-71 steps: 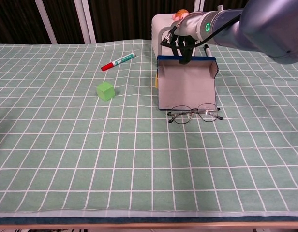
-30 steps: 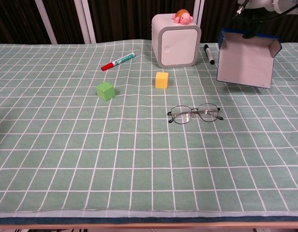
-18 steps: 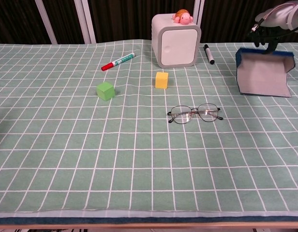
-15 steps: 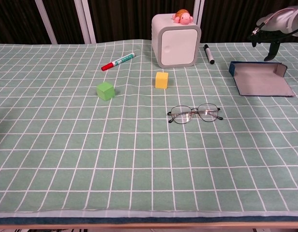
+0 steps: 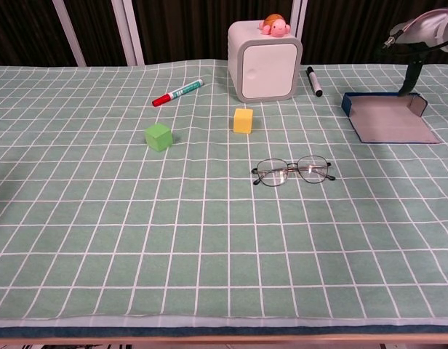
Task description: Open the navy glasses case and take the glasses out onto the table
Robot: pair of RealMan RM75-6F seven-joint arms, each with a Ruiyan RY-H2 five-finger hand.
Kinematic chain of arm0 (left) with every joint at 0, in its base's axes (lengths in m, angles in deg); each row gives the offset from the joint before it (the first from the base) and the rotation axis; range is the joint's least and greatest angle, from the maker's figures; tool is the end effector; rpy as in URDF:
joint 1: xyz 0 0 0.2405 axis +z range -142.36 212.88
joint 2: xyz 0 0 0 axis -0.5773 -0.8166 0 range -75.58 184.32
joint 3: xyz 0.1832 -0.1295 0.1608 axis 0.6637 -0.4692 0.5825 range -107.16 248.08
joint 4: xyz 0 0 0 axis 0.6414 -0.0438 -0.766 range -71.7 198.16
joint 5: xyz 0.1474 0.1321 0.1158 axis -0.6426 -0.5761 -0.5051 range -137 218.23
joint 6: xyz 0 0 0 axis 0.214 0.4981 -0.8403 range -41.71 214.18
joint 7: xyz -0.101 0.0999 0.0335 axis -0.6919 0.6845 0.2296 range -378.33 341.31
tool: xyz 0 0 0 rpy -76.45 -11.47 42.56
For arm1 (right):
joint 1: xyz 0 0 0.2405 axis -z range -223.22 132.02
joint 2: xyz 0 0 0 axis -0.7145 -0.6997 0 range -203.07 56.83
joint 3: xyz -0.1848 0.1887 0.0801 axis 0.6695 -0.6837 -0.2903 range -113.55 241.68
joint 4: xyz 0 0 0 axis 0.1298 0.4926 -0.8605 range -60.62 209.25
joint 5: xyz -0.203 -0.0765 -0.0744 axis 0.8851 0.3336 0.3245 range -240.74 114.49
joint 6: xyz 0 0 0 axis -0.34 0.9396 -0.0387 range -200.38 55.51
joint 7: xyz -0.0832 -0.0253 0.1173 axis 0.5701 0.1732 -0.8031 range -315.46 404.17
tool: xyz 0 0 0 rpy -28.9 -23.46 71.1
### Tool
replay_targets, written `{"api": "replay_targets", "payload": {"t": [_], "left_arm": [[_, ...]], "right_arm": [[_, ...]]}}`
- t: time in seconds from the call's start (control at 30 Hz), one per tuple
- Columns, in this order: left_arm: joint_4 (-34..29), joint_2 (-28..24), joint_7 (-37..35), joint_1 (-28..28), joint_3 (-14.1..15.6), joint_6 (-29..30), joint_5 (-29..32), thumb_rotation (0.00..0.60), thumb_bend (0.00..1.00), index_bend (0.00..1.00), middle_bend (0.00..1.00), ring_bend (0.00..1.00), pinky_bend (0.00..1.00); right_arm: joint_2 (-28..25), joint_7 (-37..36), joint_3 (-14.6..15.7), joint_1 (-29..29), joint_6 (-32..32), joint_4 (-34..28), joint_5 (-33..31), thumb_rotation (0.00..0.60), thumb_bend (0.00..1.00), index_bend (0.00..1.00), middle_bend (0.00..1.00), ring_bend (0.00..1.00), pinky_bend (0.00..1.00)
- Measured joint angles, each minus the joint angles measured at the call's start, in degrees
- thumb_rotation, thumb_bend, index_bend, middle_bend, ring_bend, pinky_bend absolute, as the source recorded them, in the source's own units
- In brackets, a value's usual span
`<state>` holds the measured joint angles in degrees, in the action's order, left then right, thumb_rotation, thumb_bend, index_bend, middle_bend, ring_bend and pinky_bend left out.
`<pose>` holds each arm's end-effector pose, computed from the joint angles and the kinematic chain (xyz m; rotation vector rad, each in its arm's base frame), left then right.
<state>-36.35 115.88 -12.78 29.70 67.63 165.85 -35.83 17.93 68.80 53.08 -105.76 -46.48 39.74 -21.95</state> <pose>-0.3375 0.1857 0.1476 -1.3274 -1.0304 -0.7633 -0.2340 -0.5543 0.0755 1.5999 -0.7959 0.4080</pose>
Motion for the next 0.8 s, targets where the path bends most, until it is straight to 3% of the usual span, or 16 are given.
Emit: {"api": "replay_targets", "payload": {"t": [0.23, 0.47, 0.67, 0.8], "left_arm": [[0.00, 0.03, -0.15, 0.19, 0.27, 0.89, -1.60, 0.600, 0.46, 0.15, 0.00, 0.00, 0.02], [0.37, 0.30, 0.29, 0.35, 0.69, 1.87, -3.48, 0.600, 0.46, 0.15, 0.00, 0.00, 0.02], [0.84, 0.60, 0.79, 0.53, 1.09, 2.83, -5.22, 0.600, 0.46, 0.15, 0.00, 0.00, 0.02], [1.13, 0.81, 1.12, 0.64, 1.36, 3.36, -6.29, 0.600, 0.46, 0.15, 0.00, 0.00, 0.02]], "right_arm": [[-10.17, -4.18, -2.36, 5.48, 10.95, -21.09, 1.75, 0.600, 0.18, 0.15, 0.04, 0.07, 0.23], [-24.30, -10.99, -2.64, 16.95, 25.78, -46.09, 9.65, 0.600, 0.18, 0.15, 0.05, 0.07, 0.23], [-30.48, -16.36, 0.82, 28.22, 39.75, -56.91, 22.24, 0.600, 0.18, 0.15, 0.07, 0.07, 0.23], [-31.04, -18.63, 4.61, 34.62, 47.17, -59.83, 29.48, 0.600, 0.18, 0.15, 0.07, 0.07, 0.23]]}}
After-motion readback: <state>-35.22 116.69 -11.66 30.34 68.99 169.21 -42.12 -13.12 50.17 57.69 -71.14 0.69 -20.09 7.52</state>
